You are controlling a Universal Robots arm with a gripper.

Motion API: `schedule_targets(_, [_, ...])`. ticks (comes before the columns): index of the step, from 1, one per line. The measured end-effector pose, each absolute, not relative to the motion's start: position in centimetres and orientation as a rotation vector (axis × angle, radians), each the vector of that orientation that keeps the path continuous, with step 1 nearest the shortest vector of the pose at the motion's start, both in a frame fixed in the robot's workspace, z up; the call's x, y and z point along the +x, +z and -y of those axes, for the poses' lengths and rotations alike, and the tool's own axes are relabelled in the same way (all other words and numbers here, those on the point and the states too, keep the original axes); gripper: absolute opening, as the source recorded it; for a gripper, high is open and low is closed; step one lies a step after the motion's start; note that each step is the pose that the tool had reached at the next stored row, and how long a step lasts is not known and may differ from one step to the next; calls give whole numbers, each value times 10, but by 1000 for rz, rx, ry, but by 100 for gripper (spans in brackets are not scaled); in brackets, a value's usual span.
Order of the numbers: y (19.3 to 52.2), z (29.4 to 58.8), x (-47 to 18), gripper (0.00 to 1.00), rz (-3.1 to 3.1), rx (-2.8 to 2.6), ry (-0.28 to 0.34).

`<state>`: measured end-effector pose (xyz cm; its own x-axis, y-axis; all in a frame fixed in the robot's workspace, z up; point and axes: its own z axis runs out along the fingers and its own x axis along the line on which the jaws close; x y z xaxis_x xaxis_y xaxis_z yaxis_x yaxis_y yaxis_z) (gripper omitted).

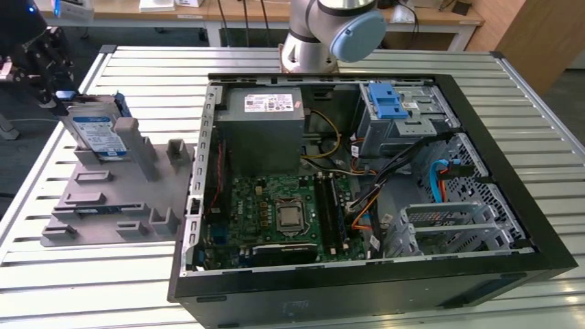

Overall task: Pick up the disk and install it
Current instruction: 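Pick up the disk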

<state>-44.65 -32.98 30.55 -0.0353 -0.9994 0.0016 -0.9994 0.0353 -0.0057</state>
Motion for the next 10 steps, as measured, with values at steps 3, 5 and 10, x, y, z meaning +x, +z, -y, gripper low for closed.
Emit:
schedule_targets(3, [302,330,-447,53,-2258,-2180,-8])
schedule_targets(5, [300,330,-447,53,-2260,-2181,-6])
schedule_targets(10, [296,330,-446,53,-2270,-2174,-9])
